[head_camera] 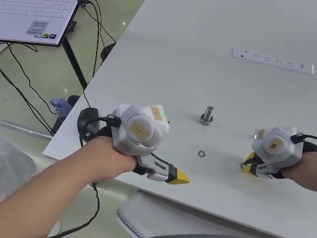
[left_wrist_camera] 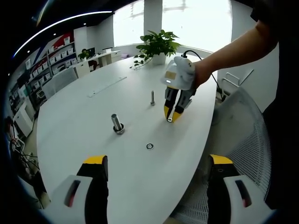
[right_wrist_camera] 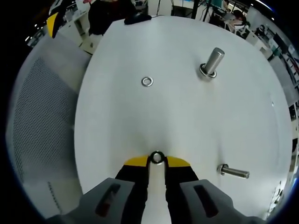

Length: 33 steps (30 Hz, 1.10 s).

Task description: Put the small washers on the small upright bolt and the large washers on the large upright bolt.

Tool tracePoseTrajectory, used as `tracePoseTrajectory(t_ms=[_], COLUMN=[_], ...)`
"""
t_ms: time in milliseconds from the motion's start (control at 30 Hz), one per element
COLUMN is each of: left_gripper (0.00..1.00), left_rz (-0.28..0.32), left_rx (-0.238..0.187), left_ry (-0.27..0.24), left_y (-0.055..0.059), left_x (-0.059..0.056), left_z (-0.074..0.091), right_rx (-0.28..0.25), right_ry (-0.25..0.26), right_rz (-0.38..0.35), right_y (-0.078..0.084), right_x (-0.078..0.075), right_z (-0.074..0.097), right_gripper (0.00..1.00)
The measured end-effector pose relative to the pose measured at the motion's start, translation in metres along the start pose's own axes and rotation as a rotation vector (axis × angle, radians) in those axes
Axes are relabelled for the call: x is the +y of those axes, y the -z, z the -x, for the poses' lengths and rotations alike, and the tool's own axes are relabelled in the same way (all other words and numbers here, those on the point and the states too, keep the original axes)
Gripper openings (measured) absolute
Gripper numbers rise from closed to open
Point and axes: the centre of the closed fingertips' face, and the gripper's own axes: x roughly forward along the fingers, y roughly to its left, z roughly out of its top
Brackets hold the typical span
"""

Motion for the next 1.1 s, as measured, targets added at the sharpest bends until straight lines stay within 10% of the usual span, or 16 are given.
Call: tracePoseTrajectory(t_ms=[233,1100], left_gripper=[0.86,0.89], left_rz=[-0.001,0.015], left_rx=[0.005,-0.024], left_ry=[0.004,-0.007], left_y=[0.002,-0.001], left_x=[-0.001,0.007], left_z=[0.0,-0.006], right_rx=[0.06,-0.018], right_ry=[0.0,0.012], right_rz=[-0.038,-0.163], right_y=[0.0,-0.001], right_x=[-0.002,-0.001], right_z=[-0.001,0.035], right_gripper=[0.13,0.12])
